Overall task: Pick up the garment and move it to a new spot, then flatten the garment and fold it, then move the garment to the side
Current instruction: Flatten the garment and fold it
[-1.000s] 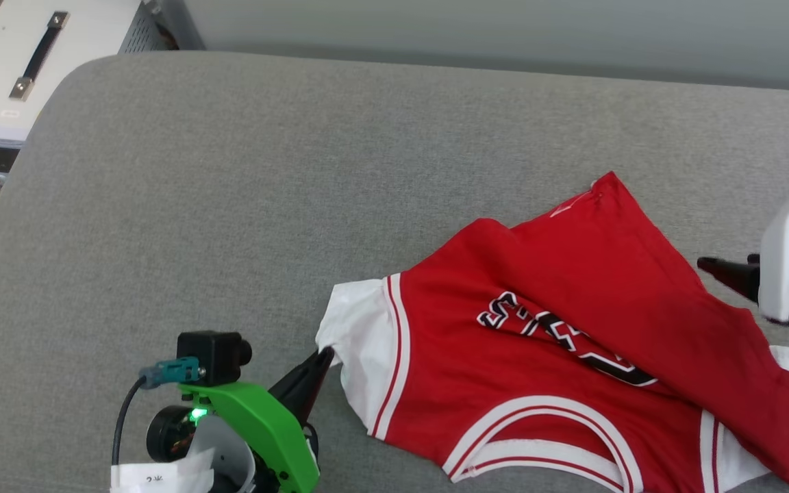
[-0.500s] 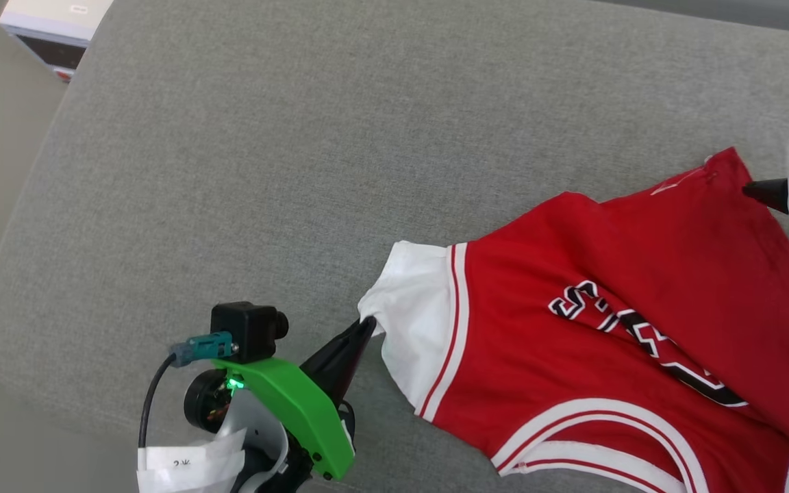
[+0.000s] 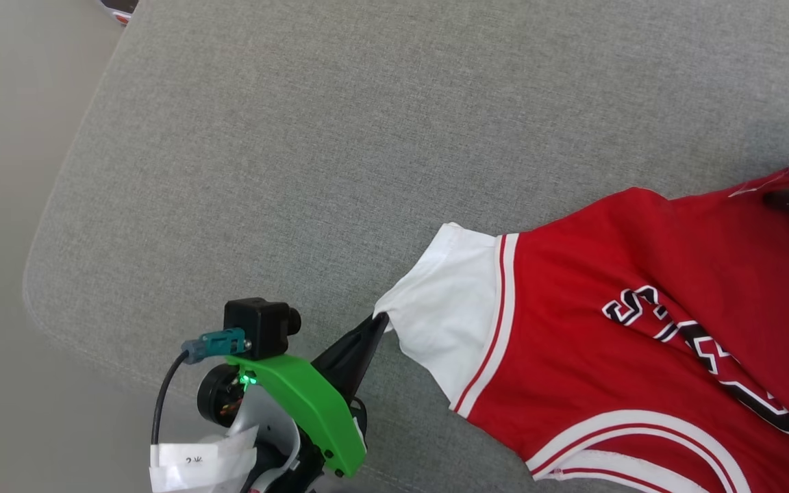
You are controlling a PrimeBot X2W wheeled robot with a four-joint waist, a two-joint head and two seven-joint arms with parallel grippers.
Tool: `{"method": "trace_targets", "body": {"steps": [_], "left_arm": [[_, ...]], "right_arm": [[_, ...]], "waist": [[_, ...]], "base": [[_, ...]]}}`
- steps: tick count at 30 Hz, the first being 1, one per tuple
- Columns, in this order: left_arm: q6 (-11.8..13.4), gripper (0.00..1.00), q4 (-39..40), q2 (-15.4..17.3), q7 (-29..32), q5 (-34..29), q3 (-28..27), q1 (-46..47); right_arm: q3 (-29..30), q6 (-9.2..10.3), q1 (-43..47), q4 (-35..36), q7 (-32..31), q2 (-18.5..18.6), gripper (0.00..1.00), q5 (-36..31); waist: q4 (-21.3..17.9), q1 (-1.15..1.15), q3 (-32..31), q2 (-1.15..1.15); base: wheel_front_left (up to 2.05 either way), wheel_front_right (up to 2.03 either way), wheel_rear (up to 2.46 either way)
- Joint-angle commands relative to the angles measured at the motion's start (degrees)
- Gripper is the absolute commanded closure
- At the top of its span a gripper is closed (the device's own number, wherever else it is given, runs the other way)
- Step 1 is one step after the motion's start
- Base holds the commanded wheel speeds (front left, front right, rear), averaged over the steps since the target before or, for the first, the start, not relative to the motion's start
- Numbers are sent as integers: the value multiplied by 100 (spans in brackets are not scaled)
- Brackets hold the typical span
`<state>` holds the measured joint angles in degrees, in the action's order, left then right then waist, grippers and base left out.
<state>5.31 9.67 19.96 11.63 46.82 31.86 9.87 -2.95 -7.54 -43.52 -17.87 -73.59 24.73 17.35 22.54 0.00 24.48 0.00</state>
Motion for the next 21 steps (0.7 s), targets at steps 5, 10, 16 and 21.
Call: {"method": "trace_targets", "body": {"steps": [5,10,16,21], "left_arm": [[-30,100,-52,-40,-60,-29,23,115],[-13,100,-80,-38,-66,-22,15,126],[123,100,-153,123,-71,-143,-45,81],[252,100,-117,253,-48,-222,-102,27]], "right_arm": [[-262,5,328,-224,-31,23,73,192],[-346,5,371,-222,52,44,100,285],[-273,5,328,-242,696,-61,100,487],[-290,5,368,-162,1334,-17,100,686]], "waist": [[72,0,24,0],[53,0,-38,0],[-158,0,-420,0],[-420,0,-826,0]], "base": [[0,0,0],[0,0,0],[0,0,0],[0,0,0]]}}
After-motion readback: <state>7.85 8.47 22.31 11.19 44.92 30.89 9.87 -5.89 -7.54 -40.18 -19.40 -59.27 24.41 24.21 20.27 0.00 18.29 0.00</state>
